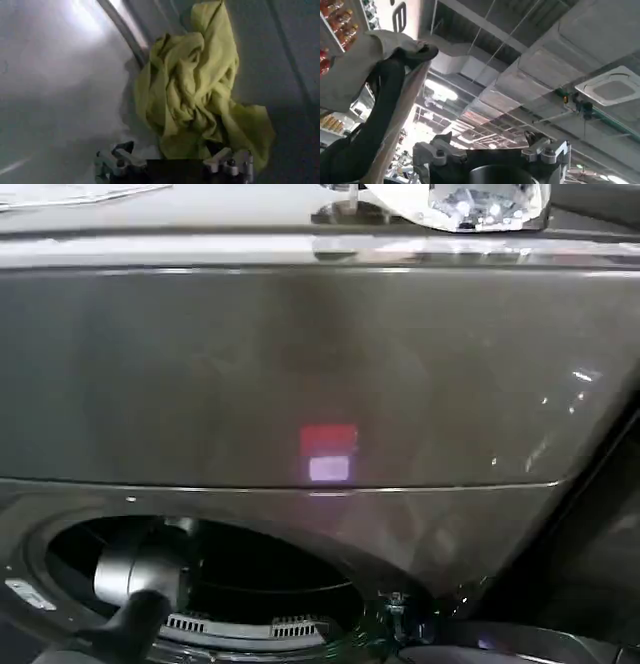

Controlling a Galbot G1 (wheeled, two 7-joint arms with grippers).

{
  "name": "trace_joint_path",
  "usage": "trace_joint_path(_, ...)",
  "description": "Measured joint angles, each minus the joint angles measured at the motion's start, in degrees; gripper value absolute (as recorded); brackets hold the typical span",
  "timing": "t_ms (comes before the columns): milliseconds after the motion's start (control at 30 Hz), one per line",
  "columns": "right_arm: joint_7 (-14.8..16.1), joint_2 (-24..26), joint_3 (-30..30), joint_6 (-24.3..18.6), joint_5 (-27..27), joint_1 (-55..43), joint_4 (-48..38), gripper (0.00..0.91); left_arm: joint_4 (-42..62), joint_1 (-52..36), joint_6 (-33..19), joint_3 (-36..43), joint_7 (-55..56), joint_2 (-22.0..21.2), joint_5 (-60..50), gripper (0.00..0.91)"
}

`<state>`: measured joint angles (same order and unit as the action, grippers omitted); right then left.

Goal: Grasp the clothes from the dryer.

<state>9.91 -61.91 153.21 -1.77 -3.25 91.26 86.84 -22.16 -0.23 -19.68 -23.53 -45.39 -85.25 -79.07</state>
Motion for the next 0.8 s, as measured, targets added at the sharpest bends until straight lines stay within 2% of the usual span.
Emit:
trace_joint_path(167, 0.1, 0.2, -0.3, -0.1, 0.0, 0.0, -0.2, 0.907, 0.3, 0.7, 1.1, -0.1, 0.2, 0.1, 0.3, 0.907)
trace_joint_path(200, 0.1, 0.2, -0.3, -0.2, 0.0, 0.0, -0.2, 0.907, 0.3, 0.8, 1.4, -0.2, 0.2, 0.2, 0.3, 0.842)
trace_joint_path(233, 0.2, 0.2, -0.4, -0.2, 0.0, 0.0, -0.2, 0.907, 0.4, 0.9, 1.7, -0.4, 0.2, 0.2, 0.3, 0.125)
trace_joint_path(267, 0.2, 0.2, -0.4, -0.3, 0.0, 0.0, -0.2, 0.907, 0.4, 1.0, 2.0, -0.6, 0.1, 0.1, 0.3, 0.000)
trace_joint_path(800, 0.4, 0.6, -0.2, -0.6, 0.0, 0.3, -0.8, 0.907, 0.7, 1.4, 3.1, -3.2, -1.6, 0.1, 1.6, 0.000)
